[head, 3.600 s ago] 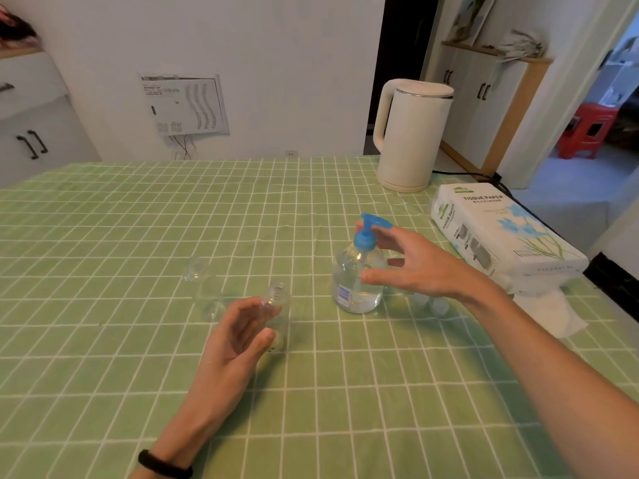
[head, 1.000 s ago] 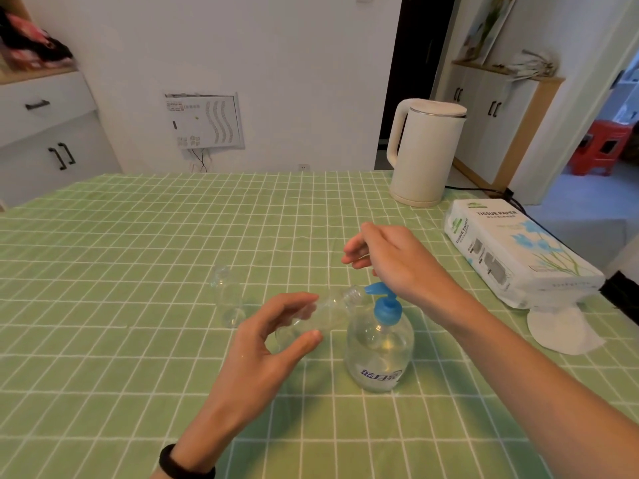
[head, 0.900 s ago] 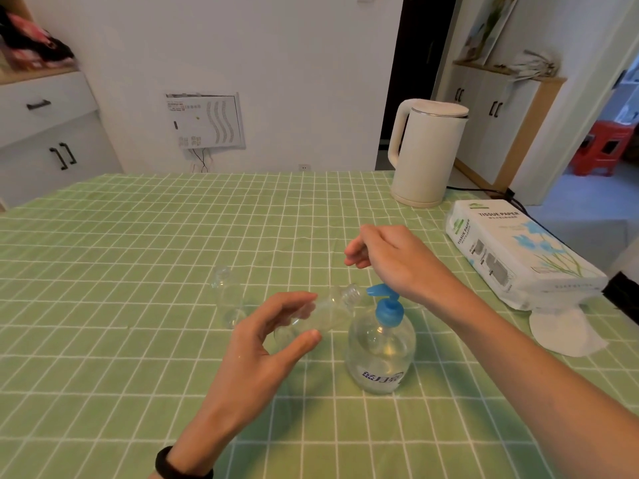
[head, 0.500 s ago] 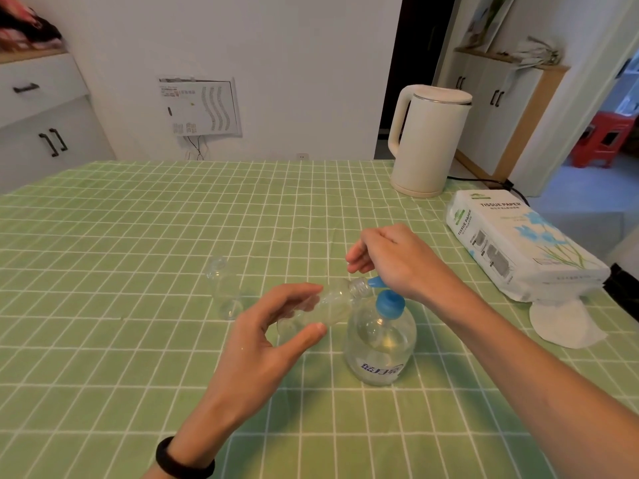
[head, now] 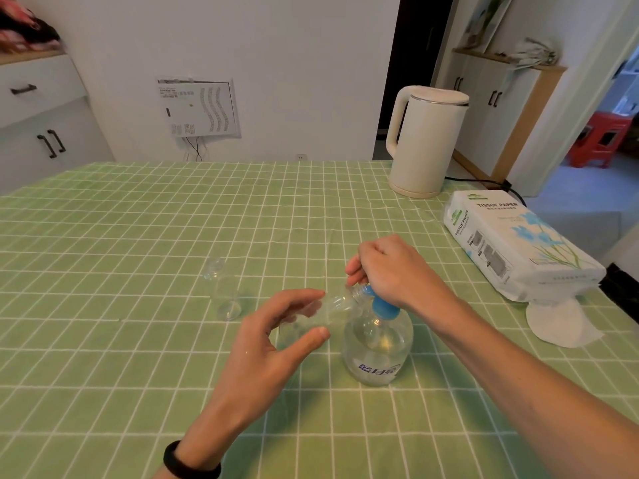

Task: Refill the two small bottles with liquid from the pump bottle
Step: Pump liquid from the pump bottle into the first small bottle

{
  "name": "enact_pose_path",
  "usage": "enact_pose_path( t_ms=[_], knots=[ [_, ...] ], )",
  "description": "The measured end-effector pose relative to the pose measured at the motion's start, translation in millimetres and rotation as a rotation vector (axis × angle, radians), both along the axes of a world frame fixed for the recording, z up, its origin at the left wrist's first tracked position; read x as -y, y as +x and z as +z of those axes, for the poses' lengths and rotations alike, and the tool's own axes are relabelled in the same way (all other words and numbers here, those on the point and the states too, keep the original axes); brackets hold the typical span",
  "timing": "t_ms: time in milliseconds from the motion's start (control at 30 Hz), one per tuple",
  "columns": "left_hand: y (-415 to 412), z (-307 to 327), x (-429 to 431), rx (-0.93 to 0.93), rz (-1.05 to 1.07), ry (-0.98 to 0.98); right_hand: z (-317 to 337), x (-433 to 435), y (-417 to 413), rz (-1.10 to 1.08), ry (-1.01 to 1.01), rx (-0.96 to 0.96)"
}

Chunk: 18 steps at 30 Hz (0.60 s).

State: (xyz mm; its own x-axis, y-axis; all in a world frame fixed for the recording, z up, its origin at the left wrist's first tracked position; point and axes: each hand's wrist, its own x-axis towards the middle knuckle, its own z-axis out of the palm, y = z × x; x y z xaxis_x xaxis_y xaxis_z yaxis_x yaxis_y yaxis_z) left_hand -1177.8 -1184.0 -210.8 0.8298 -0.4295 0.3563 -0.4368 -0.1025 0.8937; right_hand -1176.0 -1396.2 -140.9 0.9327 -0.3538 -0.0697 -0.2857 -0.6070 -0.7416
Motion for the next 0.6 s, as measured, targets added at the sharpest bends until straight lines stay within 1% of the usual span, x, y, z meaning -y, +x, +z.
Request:
enact_pose_path(
  t_ms=[167,300,433,600],
  knots=[
    [-1,0,1,-0.005,0.015,-0.009,8,-1,-2,-0.015,0.046,0.010],
    [0,2,-1,0.007,0.025,-0.008,17,0,-1,-0.002,-0.048,0.053],
    [1,2,-1,-0.005,0.035,-0.024,14,-2,-2,-0.017,-0.014,0.036],
    [0,-1,0,-0.008,0.030,-0.016,7,-1,-2,-0.033,-0.045,0.035]
  ],
)
